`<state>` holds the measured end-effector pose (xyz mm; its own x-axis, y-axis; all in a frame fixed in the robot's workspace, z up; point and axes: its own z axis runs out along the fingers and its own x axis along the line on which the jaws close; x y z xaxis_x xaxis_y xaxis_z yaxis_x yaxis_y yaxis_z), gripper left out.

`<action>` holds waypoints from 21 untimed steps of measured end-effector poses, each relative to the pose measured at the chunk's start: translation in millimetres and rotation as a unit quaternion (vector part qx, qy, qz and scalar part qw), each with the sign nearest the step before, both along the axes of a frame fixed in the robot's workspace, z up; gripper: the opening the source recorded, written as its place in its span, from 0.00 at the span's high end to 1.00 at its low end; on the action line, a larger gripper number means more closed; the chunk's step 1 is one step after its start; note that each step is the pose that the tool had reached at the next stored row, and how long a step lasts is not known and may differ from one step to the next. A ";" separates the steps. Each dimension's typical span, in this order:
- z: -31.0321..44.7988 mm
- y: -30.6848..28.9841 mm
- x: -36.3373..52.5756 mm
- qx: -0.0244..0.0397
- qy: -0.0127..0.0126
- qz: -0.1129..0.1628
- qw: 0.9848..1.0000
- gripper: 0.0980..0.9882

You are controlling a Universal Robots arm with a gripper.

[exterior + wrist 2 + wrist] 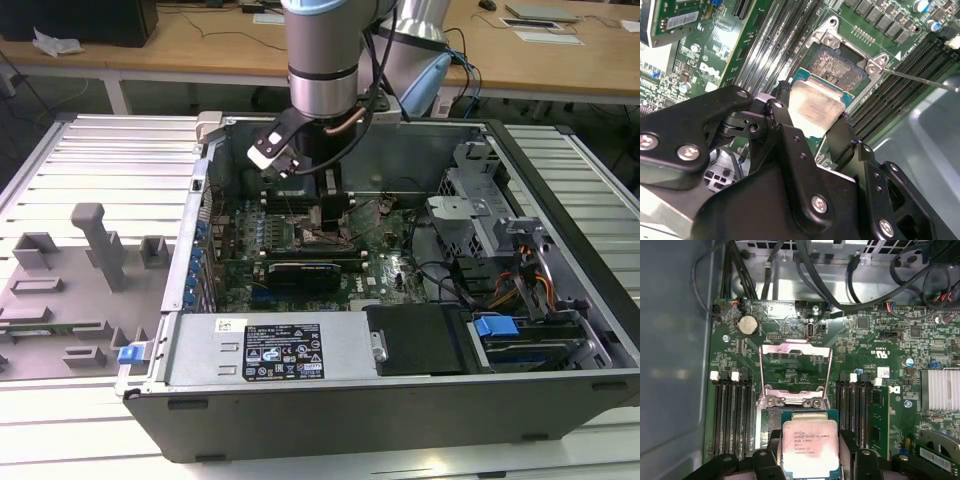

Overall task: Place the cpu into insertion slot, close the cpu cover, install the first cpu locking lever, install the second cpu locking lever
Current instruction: 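Place the cpu into insertion slot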

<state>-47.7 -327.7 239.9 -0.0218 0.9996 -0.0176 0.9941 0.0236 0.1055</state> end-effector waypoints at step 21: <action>-34.0 13.4 -5.7 -0.007 0.000 -0.024 1.000 0.50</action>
<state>-53.4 -314.4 206.0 0.0253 0.9992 -0.0318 0.9942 -0.0218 0.1052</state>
